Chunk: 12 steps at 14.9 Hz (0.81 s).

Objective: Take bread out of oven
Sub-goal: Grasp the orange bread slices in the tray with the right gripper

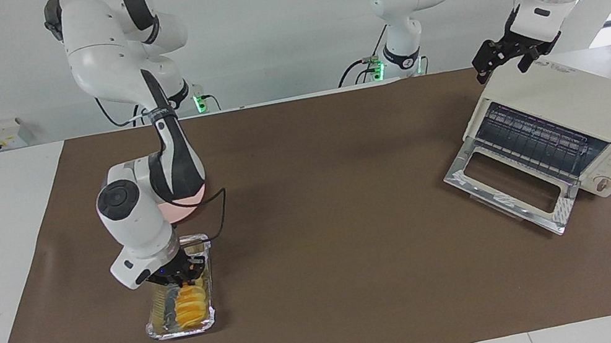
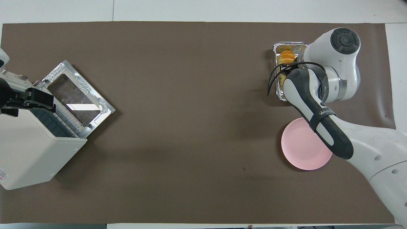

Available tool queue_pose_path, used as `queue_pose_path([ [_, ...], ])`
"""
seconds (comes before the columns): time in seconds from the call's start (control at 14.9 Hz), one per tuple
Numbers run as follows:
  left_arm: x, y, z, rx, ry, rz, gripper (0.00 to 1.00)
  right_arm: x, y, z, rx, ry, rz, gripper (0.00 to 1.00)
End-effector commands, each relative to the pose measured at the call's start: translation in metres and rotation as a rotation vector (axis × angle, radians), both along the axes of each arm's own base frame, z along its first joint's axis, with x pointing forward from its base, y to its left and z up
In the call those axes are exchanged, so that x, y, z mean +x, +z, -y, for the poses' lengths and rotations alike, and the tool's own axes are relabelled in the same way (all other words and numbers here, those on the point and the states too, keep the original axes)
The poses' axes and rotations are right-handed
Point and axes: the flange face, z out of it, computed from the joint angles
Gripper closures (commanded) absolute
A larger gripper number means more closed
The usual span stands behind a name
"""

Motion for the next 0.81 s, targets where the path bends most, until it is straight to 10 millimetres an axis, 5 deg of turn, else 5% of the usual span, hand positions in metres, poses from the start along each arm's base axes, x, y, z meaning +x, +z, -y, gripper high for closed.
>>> queue_pose_path([
  [0.0, -0.010, 0.002, -0.003, -0.013, 0.006, -0.002, 0.00, 0.000, 0.011, 0.004, -0.013, -0.019, -0.001, 1.00],
  [0.54, -0.010, 0.002, -0.003, -0.013, 0.006, -0.001, 0.00, -0.001, 0.034, 0.000, -0.010, -0.024, -0.045, 1.00],
  [0.74, -0.010, 0.002, -0.003, -0.013, 0.006, -0.002, 0.00, -0.011, 0.066, 0.002, -0.013, -0.028, -0.066, 1.00],
])
